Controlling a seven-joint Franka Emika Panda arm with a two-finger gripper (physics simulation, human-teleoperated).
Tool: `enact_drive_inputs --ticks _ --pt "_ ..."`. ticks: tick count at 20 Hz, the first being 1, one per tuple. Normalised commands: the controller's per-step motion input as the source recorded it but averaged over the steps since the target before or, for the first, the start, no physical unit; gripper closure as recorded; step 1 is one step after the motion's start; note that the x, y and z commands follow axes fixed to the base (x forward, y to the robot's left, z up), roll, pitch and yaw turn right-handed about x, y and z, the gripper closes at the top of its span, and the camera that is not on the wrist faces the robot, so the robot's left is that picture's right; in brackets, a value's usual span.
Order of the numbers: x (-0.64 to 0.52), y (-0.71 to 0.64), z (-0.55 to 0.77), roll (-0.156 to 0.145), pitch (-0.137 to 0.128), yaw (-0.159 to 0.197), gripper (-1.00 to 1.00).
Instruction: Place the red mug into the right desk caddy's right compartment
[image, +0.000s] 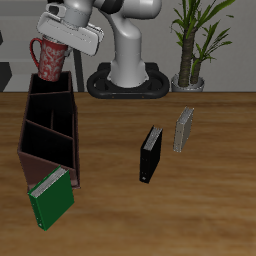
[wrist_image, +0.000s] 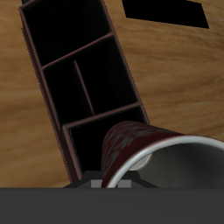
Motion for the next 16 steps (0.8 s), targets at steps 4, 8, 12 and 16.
enact_drive_inputs --ticks 4,8,12,16 --pt "0.1 -0.05 -0.26 -0.022 0.021 -0.038 1.0" --pt "0.11 -0.04 -0.21 -0.013 0.029 -0.036 1.0" --pt "0.01 0.01 -0.12 0.001 0.009 -0.034 1.0" --pt "0.03 0.03 -0.2 0.0 0.015 -0.03 1.0"
